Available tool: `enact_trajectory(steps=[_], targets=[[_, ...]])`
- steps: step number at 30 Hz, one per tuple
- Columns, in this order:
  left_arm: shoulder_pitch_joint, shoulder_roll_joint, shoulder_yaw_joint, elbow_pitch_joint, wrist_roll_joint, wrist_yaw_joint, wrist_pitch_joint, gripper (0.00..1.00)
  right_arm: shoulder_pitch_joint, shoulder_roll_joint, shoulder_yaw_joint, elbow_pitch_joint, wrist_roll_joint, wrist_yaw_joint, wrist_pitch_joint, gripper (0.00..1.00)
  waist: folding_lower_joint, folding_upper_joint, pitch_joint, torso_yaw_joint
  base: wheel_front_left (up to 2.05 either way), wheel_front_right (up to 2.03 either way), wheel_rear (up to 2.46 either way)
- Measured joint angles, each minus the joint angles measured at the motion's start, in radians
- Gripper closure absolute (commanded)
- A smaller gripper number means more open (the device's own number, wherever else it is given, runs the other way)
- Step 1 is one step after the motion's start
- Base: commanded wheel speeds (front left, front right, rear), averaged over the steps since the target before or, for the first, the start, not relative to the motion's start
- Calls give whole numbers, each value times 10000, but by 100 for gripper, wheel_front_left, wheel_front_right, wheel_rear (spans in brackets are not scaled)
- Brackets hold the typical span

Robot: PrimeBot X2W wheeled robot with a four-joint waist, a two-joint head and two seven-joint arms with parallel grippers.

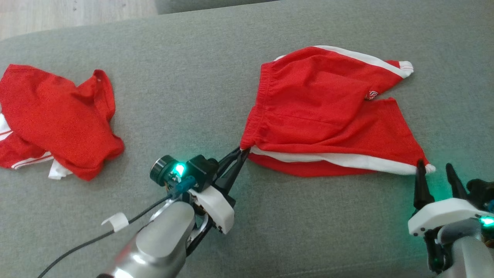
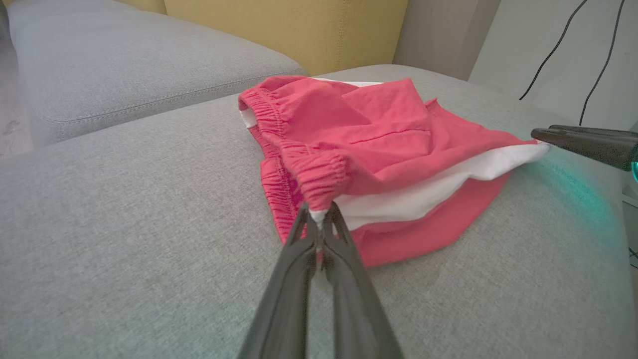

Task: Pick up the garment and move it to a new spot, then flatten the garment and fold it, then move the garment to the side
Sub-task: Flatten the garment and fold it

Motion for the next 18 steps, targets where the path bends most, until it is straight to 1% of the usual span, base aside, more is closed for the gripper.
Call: enact_trajectory(steps=[7,8,9,10,18], targets=[[59,-10,-171,-63,-8,4,-29,100,2,0,255,276,-69,0,380,0,0,0,-43,99,0,0,0],[59,-12,-176,-69,-50,8,-29,100,3,0,326,293,-69,0,464,12,0,0,-52,96,0,0,0],[59,-12,-178,-84,-90,25,-29,100,4,2,374,324,-69,0,510,12,0,0,-62,91,0,0,0],[59,-12,-180,-92,-94,50,-29,100,5,2,410,343,-54,0,560,100,0,0,-71,85,0,0,0],[59,-4,-201,-142,-107,88,-82,100,10,0,550,368,92,0,715,100,0,0,-102,58,0,0,0]])
